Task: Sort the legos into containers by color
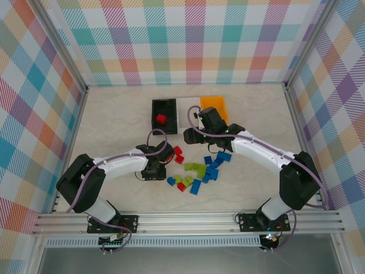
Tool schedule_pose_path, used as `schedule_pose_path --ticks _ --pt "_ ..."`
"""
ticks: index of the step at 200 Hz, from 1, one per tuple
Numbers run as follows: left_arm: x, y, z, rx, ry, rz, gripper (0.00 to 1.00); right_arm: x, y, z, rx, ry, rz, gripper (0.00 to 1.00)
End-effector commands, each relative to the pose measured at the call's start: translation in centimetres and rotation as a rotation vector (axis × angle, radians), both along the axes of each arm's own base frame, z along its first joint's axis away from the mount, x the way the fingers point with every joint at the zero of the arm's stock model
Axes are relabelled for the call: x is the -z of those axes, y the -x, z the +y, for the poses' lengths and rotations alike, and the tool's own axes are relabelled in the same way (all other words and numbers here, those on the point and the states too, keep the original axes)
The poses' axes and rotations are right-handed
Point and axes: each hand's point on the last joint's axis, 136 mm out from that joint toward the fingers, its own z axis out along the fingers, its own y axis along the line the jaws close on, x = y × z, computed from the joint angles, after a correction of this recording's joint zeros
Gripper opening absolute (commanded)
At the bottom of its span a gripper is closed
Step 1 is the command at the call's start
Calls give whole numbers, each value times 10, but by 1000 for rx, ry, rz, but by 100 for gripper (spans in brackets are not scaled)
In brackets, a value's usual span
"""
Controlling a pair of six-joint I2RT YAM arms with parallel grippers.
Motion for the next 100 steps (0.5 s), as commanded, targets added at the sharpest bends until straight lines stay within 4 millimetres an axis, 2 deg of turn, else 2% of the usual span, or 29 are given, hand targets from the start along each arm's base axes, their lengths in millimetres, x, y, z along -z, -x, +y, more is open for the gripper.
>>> schedule_pose_path --ticks 1,30,51,66,79,100 --pt "-23 -8 0 14 -10 -52 33 -20 0 -7 32 -42 -38 73" --pt "-61 -37 -4 -14 20 -169 33 -25 0 -20 81 -57 -51 73" --pt "-91 -76 -3 -72 38 -280 33 -26 2 -28 105 -65 -52 73" --pt "-107 -112 0 -121 46 -362 33 -25 4 -33 119 -64 -48 73" --pt "-115 -143 4 -155 21 -423 33 -22 5 -36 130 -59 -43 73" --pt "-112 -190 4 -212 4 -460 32 -19 8 -41 144 -51 -38 73"
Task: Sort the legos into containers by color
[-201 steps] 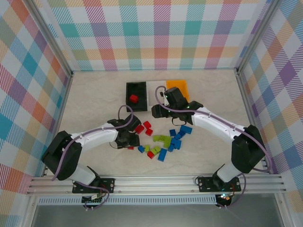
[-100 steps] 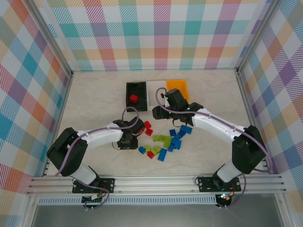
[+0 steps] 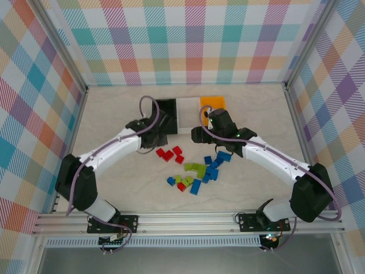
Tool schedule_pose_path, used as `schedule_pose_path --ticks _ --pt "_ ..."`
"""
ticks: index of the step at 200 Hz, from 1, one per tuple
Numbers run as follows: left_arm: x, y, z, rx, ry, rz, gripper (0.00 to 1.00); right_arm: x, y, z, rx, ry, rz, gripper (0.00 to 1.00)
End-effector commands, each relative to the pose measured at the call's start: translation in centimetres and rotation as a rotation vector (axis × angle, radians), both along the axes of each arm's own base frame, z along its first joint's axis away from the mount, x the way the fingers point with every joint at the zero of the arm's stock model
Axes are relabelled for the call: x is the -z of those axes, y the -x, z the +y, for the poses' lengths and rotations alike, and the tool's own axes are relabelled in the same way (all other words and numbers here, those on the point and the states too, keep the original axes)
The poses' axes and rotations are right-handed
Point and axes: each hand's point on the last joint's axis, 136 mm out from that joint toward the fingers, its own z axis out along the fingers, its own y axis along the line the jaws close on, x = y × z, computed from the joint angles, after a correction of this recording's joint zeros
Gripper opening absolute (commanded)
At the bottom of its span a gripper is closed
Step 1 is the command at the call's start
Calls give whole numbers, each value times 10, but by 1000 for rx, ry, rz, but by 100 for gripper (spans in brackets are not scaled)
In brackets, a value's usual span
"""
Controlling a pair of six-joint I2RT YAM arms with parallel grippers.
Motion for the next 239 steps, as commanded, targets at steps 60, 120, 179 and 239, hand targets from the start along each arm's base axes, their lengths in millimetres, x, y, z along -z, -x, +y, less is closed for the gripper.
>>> schedule_pose_path --ticks 60,120,179,239 --pt "32 -121 -1 -151 -53 -80 33 10 18 -25 56 12 22 73" --pt "27 -123 -15 -141 18 -83 71 34 43 -14 -58 -3 132 75" --pt "-49 -53 -24 -68 175 -218 100 78 78 32 -258 86 294 65" --pt "-33 43 6 -63 233 -194 100 114 72 59 -282 273 295 60"
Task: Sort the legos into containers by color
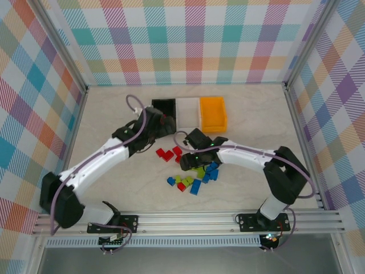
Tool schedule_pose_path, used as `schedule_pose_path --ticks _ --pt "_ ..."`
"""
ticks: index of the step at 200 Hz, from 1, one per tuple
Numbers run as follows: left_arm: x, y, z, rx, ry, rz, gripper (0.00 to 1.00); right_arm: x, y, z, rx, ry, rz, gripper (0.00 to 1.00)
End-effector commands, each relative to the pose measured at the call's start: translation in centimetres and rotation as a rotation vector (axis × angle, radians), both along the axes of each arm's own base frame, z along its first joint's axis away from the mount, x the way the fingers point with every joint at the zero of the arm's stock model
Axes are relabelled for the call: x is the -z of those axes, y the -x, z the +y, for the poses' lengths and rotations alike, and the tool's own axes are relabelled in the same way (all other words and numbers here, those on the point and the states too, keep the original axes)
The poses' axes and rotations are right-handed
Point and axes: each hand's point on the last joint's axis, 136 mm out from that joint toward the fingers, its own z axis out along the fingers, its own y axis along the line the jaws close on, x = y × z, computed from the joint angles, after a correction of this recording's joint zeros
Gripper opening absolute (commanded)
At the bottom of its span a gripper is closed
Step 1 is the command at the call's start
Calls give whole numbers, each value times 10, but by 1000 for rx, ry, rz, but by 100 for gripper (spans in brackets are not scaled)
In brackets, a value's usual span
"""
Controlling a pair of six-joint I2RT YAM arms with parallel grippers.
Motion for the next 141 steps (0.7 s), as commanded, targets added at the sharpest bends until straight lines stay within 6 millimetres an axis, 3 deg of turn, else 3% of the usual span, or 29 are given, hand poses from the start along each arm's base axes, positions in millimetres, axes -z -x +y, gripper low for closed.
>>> schedule_pose_path --ticks 1,51,95,141 --pt "32 30 17 -31 1 79 100 1 -8 2 -12 72 -43 60" --pt "62 75 50 -77 21 111 100 20 -11 2 -24 236 -94 57" --pt "61 78 56 -82 6 99 100 37 -5 6 -50 314 -90 56" --pt "58 77 59 -84 -13 86 100 38 -6 4 -49 349 -113 43"
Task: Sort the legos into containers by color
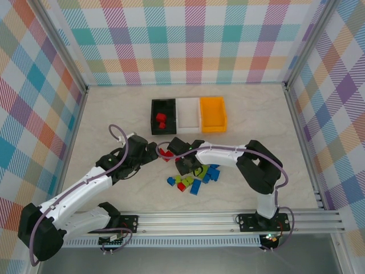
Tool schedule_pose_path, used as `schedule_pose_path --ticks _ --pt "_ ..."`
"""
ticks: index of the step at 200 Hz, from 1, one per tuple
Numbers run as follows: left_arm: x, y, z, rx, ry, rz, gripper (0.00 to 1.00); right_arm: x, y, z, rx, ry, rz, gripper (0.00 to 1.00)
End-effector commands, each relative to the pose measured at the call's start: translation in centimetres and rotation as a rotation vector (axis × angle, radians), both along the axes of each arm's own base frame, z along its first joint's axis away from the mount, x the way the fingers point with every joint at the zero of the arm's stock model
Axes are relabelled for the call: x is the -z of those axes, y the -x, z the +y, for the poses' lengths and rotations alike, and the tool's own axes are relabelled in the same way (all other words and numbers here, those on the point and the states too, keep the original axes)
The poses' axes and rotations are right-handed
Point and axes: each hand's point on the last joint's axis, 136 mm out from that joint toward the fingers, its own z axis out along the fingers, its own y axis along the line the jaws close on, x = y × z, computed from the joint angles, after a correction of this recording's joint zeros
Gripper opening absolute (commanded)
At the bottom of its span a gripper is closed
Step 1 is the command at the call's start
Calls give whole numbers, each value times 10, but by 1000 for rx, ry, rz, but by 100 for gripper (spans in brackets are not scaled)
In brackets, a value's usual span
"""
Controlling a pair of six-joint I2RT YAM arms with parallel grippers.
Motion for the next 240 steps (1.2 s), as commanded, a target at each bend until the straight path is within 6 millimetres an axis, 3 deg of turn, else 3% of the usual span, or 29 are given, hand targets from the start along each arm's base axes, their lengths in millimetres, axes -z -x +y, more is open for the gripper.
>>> schedule_pose_path --ticks 1,56,96,128,153,172,199,240 --pt "-3 2 4 -7 -23 -8 100 -6 -5 -3 4 33 -28 43" --pt "-3 2 3 3 -25 -4 100 -31 -14 8 2 -47 -97 29" --pt "-6 3 0 26 -19 -5 100 -73 -29 8 19 -125 -152 27" --pt "-6 5 -4 51 -2 -2 100 -123 -74 2 69 -227 -221 27" --pt "-1 8 -8 71 6 21 100 -141 -123 4 120 -296 -246 27" --pt "1 10 -12 94 19 35 100 -140 -161 7 166 -327 -241 27" --pt "0 14 -15 119 34 41 100 -123 -203 12 206 -322 -225 27" --pt "8 20 -33 220 64 84 98 -86 -231 14 252 -283 -175 28"
